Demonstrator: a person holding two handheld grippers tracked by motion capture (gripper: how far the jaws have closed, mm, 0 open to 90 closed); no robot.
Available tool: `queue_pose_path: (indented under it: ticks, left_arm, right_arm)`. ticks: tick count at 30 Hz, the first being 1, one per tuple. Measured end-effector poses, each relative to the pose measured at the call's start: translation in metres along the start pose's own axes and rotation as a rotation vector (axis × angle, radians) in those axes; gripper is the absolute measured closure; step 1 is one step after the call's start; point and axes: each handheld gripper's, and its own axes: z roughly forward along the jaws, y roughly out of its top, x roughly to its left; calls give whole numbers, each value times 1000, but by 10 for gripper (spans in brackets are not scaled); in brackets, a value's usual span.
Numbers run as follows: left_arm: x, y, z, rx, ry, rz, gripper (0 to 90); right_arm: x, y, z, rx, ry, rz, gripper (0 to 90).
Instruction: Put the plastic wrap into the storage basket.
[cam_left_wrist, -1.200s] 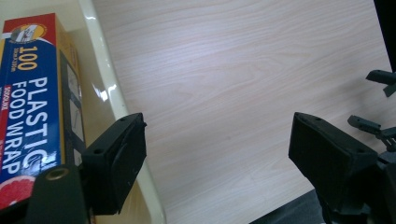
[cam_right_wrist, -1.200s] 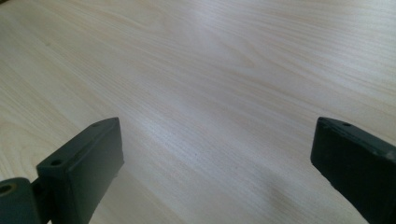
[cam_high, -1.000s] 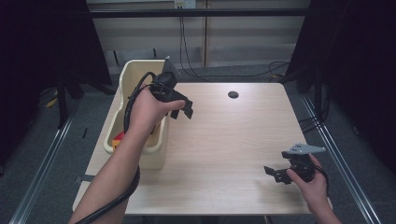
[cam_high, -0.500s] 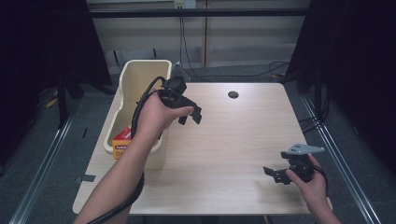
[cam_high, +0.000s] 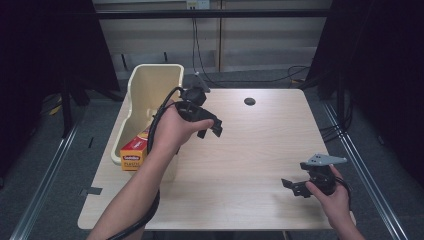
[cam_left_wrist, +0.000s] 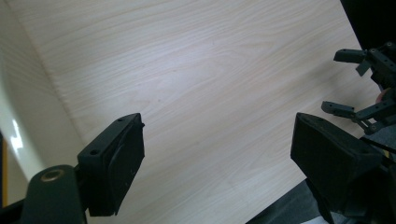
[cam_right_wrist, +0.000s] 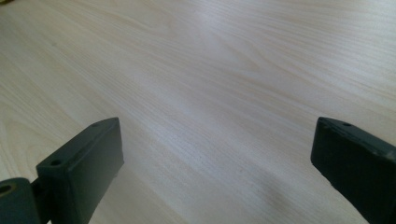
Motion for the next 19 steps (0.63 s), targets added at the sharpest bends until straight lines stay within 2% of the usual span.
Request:
queue_pose_path:
  ticks: [1,3,9,19]
  left_arm:
    - [0,0,1,0,-7,15,175]
    - [-2,-1,4,-11,-13,10,175]
    - [-7,-5,14,-10,-29,35,175]
    - [-14,-5,26,-17,-51,54,169]
  right_arm:
    - [0,0,0,1,2,1,21]
    - [0,0,0,1,4,1,21]
    - [0,0,-1,0,3,-2,21]
    - [0,-1,-1,3,2,0,21]
